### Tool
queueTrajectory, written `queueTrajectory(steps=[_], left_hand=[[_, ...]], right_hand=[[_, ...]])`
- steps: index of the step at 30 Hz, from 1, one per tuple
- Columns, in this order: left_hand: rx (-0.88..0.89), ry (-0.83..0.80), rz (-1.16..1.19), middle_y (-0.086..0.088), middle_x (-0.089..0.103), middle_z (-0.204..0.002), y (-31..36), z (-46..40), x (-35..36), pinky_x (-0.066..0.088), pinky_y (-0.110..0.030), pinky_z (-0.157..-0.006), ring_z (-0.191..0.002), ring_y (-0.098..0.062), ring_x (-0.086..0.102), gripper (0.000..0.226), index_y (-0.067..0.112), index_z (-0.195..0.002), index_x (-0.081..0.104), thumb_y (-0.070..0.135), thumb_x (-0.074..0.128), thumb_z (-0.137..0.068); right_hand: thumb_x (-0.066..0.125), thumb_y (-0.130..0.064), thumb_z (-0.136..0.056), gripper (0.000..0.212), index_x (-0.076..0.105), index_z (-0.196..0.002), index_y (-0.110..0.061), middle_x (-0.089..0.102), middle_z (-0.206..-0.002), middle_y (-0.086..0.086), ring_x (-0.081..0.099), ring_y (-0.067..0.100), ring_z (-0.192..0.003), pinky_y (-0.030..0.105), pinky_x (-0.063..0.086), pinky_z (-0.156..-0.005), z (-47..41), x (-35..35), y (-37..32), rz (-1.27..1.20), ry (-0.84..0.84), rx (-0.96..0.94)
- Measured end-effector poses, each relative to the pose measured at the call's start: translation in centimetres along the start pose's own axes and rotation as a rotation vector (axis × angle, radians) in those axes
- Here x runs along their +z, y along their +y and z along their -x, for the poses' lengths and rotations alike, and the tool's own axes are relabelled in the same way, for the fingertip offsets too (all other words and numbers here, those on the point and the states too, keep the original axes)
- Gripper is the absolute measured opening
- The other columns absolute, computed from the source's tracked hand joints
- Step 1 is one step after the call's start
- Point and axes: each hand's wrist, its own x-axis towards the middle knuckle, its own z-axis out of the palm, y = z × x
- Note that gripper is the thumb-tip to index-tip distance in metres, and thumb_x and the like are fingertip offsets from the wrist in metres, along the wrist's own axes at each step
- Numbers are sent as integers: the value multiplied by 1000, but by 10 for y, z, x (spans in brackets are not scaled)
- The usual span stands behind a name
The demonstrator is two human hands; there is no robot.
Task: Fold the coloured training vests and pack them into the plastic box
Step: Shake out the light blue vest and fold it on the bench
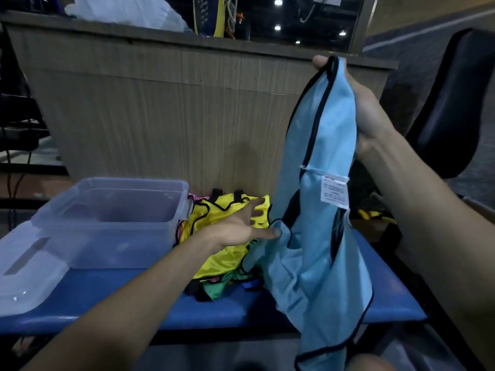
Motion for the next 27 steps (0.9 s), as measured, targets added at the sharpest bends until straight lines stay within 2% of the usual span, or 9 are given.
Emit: queueTrajectory(steps=[2, 5, 8, 10, 12, 14, 17, 21, 27], left_hand=[[-16, -83, -37, -2, 65, -125, -5, -5, 4, 51, -32, -95, -112, -15, 61, 69, 17, -145, 47, 25, 81, -86], [94, 102, -84, -6, 67, -91, -4, -10, -1, 45, -24, -71, -83, -14, 59, 4, 12, -99, 68, 11, 70, -95], [286, 400, 4, -8, 66, -92, 23, -4, -46, 43, -20, -66, -85, -16, 58, 8, 11, -99, 69, 5, 63, -97], [458, 544, -29, 1, 70, -93, 61, 11, -84, 46, -16, -72, -82, -2, 62, 12, 12, -104, 70, 5, 63, -98], [622, 659, -145, 11, 70, -97, 108, 30, -113, 46, -13, -80, -85, 10, 62, 14, 19, -105, 71, 8, 66, -97], [737, 703, -213, 11, 71, -103, 144, 46, -127, 47, -12, -84, -92, 7, 64, 14, 18, -107, 72, 14, 69, -95], [670, 555, -491, 12, 69, -109, 153, 50, -124, 43, -6, -80, -96, 0, 63, 21, 18, -113, 70, 26, 71, -94], [262, 180, -1011, 5, 73, -98, 89, 30, -123, 48, -30, -80, -93, -18, 66, 27, 20, -102, 75, 42, 77, -87], [44, 9, -929, 7, 66, -67, 58, 46, -149, 45, -28, -58, -59, -8, 55, 32, 19, -78, 69, 50, 77, -85]], right_hand=[[38, -37, -110, 38, 72, -105, -20, 65, -71, -4, 61, 9, -63, 25, 54, -59, -3, -9, 2, -54, 23, -2], [39, -41, -109, 36, 69, -108, -20, 64, -71, -5, 62, 8, -64, 25, 54, -61, -5, -25, 8, 16, 89, -12], [45, -46, -106, 37, 69, -106, -17, 68, -76, -2, 65, 11, -68, 28, 55, -64, -5, -46, 16, 160, 172, 30], [47, -43, -106, 35, 66, -97, -15, 69, -75, -1, 66, 12, -66, 29, 55, -63, -7, -58, 27, 262, 252, 57], [49, -42, -105, 35, 64, -89, -15, 68, -76, 3, 65, 17, -66, 33, 55, -68, -11, -68, 39, 314, 335, 67], [52, -42, -104, 36, 67, -91, -12, 70, -84, 9, 67, 22, -74, 39, 55, -78, -16, -77, 51, 310, 398, 79], [53, -36, -104, 35, 71, -95, -8, 73, -85, 9, 70, 23, -79, 38, 58, -80, -22, -83, 72, 311, 470, 140], [53, -32, -105, 32, 73, -94, -10, 74, -87, 7, 69, 25, -85, 37, 55, -78, -21, -96, 98, 320, 532, 225], [51, -29, -105, 30, 73, -90, -15, 73, -90, 4, 69, 20, -87, 31, 56, -74, -17, -118, 100, 237, 678, 194]])
